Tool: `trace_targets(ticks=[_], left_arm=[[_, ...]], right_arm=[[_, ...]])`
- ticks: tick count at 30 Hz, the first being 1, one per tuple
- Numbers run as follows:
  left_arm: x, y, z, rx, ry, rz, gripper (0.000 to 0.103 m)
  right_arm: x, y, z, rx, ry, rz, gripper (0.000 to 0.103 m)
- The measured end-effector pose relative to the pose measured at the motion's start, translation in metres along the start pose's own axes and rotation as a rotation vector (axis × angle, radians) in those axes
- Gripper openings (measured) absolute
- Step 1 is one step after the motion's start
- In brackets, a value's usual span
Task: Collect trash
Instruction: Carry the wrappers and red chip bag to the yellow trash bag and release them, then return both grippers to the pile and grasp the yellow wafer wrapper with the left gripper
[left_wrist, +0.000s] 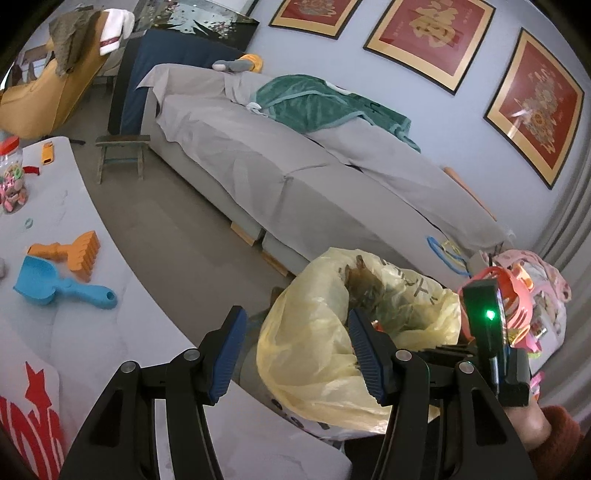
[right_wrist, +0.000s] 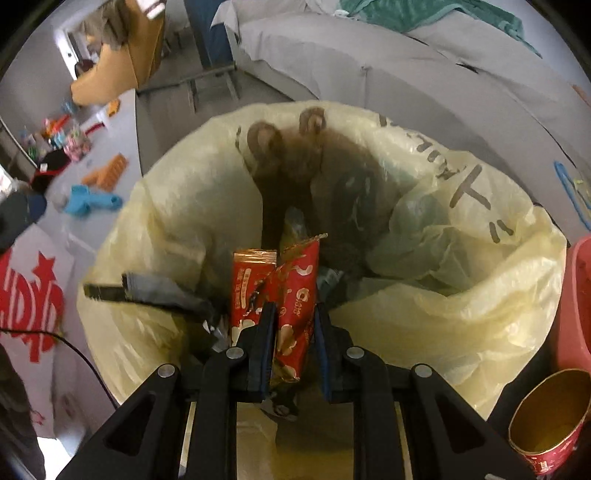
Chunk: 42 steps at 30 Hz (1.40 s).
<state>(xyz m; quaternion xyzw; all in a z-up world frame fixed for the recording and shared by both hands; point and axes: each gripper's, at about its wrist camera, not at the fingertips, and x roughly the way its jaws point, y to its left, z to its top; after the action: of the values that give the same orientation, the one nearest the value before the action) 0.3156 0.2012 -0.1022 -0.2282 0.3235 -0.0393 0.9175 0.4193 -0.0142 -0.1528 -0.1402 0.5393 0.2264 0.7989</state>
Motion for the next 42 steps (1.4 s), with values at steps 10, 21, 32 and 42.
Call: trace_targets(ticks=[10, 21, 32, 42], left_arm=[[-0.008, -0.014, 0.000, 0.004, -0.007, -0.011, 0.058], [-0.030, -0.069, -0.005, 0.066, -0.033, -0.053, 0.058], [-0.009, -0.188, -0.058, 0.258, 0.113, -0.237, 0.058], [0.040, -0.275, -0.116, 0.334, 0.330, -0.386, 0.058]], right_arm=[[-0.047, 0.007, -0.012, -0.042, -0.140, -0.037, 0.031], [-0.147, -0.030, -0.058, 0.032, -0.410, -0.054, 0.040], [-0.232, -0.108, -0.170, 0.204, -0.553, -0.226, 0.040], [-0.260, -0.195, -0.277, 0.459, -0.556, -0.327, 0.040]])
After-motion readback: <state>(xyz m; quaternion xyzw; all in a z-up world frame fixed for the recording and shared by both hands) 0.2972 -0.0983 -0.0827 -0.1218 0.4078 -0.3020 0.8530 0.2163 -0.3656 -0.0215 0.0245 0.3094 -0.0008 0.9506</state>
